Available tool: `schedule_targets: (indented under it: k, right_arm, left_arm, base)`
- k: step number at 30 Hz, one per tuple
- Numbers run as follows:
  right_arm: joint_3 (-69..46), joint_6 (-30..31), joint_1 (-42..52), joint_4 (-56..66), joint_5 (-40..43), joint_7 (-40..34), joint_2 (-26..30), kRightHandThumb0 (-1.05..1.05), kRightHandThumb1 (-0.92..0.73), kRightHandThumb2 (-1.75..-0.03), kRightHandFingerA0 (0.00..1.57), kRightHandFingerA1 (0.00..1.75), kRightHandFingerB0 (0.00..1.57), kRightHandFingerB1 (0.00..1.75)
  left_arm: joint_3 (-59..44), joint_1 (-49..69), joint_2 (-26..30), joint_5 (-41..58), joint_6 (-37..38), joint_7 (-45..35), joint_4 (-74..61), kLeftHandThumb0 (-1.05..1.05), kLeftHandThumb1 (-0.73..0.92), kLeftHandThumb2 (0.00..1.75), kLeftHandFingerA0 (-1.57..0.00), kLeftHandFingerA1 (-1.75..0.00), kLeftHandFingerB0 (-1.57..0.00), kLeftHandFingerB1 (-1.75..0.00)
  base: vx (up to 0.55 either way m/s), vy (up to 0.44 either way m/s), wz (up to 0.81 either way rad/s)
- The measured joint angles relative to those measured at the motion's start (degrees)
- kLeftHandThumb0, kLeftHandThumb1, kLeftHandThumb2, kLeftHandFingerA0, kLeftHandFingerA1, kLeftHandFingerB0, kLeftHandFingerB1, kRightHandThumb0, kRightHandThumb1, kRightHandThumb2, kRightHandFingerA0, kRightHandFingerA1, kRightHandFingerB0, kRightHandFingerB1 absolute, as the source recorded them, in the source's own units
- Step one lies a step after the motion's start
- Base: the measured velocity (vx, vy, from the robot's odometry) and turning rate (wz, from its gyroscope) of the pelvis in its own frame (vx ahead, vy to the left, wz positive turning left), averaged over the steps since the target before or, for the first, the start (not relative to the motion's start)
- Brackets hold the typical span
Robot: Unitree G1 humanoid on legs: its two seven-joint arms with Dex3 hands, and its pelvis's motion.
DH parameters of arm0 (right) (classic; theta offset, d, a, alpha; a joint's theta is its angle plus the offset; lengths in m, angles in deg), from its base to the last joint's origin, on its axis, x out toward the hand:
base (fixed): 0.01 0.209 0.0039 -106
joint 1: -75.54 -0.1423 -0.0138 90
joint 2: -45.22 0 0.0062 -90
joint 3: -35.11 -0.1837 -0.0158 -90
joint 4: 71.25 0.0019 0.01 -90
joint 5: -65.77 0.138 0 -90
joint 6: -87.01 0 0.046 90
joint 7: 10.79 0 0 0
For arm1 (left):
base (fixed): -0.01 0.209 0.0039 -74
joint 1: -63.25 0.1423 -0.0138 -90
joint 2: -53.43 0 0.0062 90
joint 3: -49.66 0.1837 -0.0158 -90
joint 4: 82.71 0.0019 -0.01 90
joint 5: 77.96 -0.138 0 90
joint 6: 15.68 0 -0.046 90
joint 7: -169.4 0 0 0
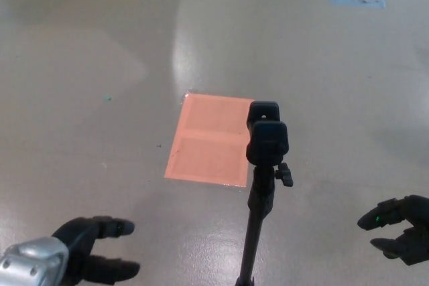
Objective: The robot uses its left hand to grab the top of a phone stand kept on the floor and rotates it anti-clockwise
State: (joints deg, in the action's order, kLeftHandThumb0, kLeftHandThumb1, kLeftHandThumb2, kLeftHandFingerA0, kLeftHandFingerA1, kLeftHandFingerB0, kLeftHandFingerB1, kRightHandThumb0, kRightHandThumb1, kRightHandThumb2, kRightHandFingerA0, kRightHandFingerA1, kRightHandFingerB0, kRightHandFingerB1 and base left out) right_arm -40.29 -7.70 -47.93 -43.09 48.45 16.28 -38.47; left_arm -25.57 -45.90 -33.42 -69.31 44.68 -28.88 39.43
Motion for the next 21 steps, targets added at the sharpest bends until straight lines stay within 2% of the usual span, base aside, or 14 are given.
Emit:
schedule_targets:
  k: [2, 4, 6, 7, 8, 9, 12, 13, 14, 15, 16, 17, 18, 21]
  right_arm:
    - [0.01, 0.0, 0.0, 0.0, -0.09, 0.0, -0.05, -0.47, -0.75, -0.62, 0.47, 0.38, 0.38, 0.35]
    - [0.01, 0.0, 0.01, 0.0, -0.14, 0.0, -0.08, -0.46, -0.76, -0.62, 0.47, 0.38, 0.38, 0.35]
    - [0.01, 0.0, 0.03, 0.0, -0.16, 0.0, -0.15, -0.46, -0.76, -0.62, 0.47, 0.38, 0.38, 0.35]
    - [0.01, 0.0, 0.05, 0.01, -0.16, 0.0, -0.2, -0.46, -0.75, -0.62, 0.47, 0.38, 0.39, 0.35]
    - [0.01, 0.0, 0.11, 0.01, -0.16, 0.0, -0.22, -0.46, -0.75, -0.62, 0.47, 0.38, 0.39, 0.35]
    - [0.01, 0.0, 0.16, 0.01, -0.16, 0.0, -0.23, -0.46, -0.75, -0.62, 0.47, 0.38, 0.38, 0.35]
    - [0.01, -0.01, 0.38, 0.01, -0.16, 0.0, -0.24, -0.46, -0.75, -0.62, 0.47, 0.39, 0.37, 0.35]
    - [0.01, -0.01, 0.5, 0.01, -0.16, 0.0, -0.25, -0.46, -0.75, -0.62, 0.47, 0.39, 0.37, 0.35]
    - [0.01, -0.01, 0.55, 0.01, -0.16, 0.0, -0.25, -0.46, -0.75, -0.62, 0.47, 0.39, 0.37, 0.35]
    - [0.0, -0.01, 0.62, 0.02, -0.16, 0.0, -0.26, -0.46, -0.75, -0.62, 0.47, 0.39, 0.37, 0.35]
    - [0.0, -0.01, 0.71, 0.02, -0.16, 0.0, -0.26, -0.47, -0.75, -0.62, 0.48, 0.38, 0.38, 0.35]
    - [0.0, -0.01, 0.87, 0.03, -0.16, 0.0, -0.26, -0.47, -0.75, -0.62, 0.48, 0.38, 0.38, 0.35]
    - [0.0, -0.01, 1.11, 0.03, -0.16, 0.0, -0.27, -0.47, -0.75, -0.62, 0.47, 0.38, 0.39, 0.35]
    - [0.0, -0.02, 1.55, 0.04, -0.16, 0.0, -0.29, -0.48, -0.75, -0.62, 0.46, 0.38, 0.39, 0.35]
  left_arm:
    - [1.58, -0.01, 0.91, -1.3, 1.32, 1.09, 1.97, -0.03, 0.43, 0.89, -0.14, -0.49, -0.14, -0.47]
    - [2.94, -0.01, 1.66, -2.29, 2.49, 2.06, 3.69, -0.04, 0.62, 0.58, -0.18, -0.3, -0.23, -0.29]
    - [4.56, -0.02, 2.36, -3.57, 3.98, 3.21, 5.71, -0.04, 0.62, 0.58, -0.18, -0.3, -0.23, -0.29]
    - [5.26, -0.02, 2.69, -4.13, 4.72, 3.76, 6.7, -0.04, 0.43, 0.9, -0.05, -0.46, -0.1, -0.46]
    - [6.08, -0.04, 3.07, -4.7, 5.56, 4.35, 7.77, -0.04, 0.43, 0.9, -0.05, -0.46, -0.1, -0.46]
    - [6.62, -0.05, 3.31, -5.16, 6.16, 4.76, 8.51, -0.05, 0.63, 0.59, -0.21, -0.31, -0.21, -0.29]
    - [8.18, -0.08, 3.75, -6.51, 8.01, 6.11, 10.77, -0.14, 0.6, 0.58, -0.45, -0.4, -0.25, -0.3]
    - [8.99, -0.09, 3.91, -7.26, 9.08, 6.82, 11.86, -0.14, 0.6, 0.58, -0.45, -0.4, -0.25, -0.3]
    - [9.28, -0.11, 3.96, -7.57, 9.55, 7.09, 12.31, -0.1, 0.42, 0.89, -0.28, -0.56, -0.11, -0.46]
    - [9.54, -0.13, 4.01, -7.86, 10.02, 7.4, 12.82, -0.1, 0.42, 0.89, -0.28, -0.56, -0.11, -0.46]
    - [9.82, -0.14, 4.08, -8.18, 10.6, 7.74, 13.36, -0.14, 0.58, 0.57, -0.4, -0.39, -0.25, -0.3]
    - [10.28, -0.17, 4.22, -8.68, 11.52, 8.25, 14.14, -0.14, 0.58, 0.57, -0.4, -0.39, -0.25, -0.3]
    - [10.82, -0.24, 4.48, -9.29, 12.59, 8.84, 15.02, -0.13, 0.41, 0.88, -0.33, -0.58, -0.12, -0.47]
    - [11.75, -0.43, 5.16, -10.62, 14.68, 9.96, 16.74, -0.11, 0.4, 0.87, -0.33, -0.58, -0.12, -0.47]
  base:
    - [0.0, 0.0, 0.0]
    - [0.0, 0.0, 0.0]
    - [0.0, 0.0, 0.0]
    - [0.0, 0.0, 0.0]
    - [0.0, 0.0, 0.0]
    - [0.0, 0.0, 0.0]
    - [0.0, 0.0, 0.0]
    - [0.0, 0.0, 0.0]
    - [0.0, 0.0, 0.0]
    - [0.0, 0.0, 0.0]
    - [0.0, 0.0, 0.0]
    - [0.0, 0.0, 0.0]
    - [0.0, 0.0, 0.0]
    - [0.0, 0.0, 0.0]
